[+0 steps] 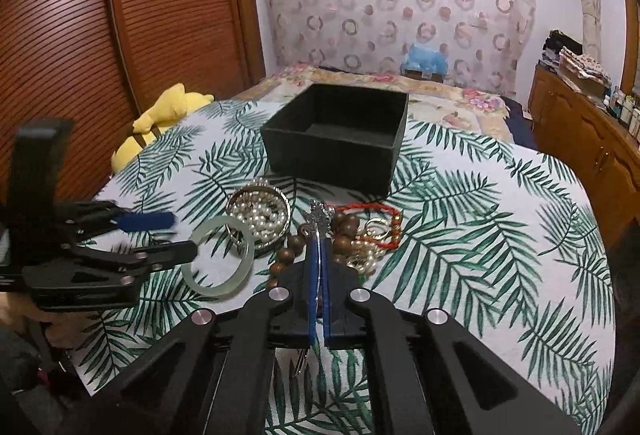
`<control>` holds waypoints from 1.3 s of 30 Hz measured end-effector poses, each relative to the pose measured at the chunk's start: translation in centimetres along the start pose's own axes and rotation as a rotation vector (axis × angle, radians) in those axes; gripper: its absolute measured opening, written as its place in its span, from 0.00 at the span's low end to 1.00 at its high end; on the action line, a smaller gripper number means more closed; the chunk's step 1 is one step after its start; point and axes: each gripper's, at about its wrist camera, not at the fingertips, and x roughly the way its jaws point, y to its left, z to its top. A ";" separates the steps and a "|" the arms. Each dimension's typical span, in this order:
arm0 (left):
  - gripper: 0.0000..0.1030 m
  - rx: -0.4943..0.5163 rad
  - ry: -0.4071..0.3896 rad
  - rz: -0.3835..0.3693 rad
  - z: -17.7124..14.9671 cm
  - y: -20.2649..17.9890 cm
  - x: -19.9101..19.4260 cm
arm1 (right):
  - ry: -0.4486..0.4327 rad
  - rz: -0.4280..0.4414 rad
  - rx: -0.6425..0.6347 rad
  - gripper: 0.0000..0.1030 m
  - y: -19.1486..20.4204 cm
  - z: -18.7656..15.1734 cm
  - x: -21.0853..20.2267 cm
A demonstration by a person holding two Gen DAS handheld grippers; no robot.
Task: Organize jewelry
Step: 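Lift and carry the hairpin and jade bangle with both tools to the black box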
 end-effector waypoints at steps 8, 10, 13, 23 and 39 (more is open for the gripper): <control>0.24 0.026 0.018 0.018 0.9 -0.2 1.5 | -0.021 0.003 -0.025 0.03 0.2 0.4 -0.7; 0.16 0.033 0.015 0.026 1.0 -0.2 1.6 | -0.023 0.007 -0.028 0.03 0.3 0.4 -0.7; 0.08 0.047 0.007 0.028 0.8 -0.3 1.5 | -0.025 0.011 -0.031 0.03 0.4 0.3 -0.7; 0.07 0.033 -0.073 0.007 0.0 -0.7 -1.6 | -0.031 0.004 -0.035 0.03 0.4 0.3 -0.8; 0.07 0.037 -0.167 0.017 2.8 -0.6 -3.4 | -0.057 0.024 -0.053 0.03 -0.9 4.0 0.2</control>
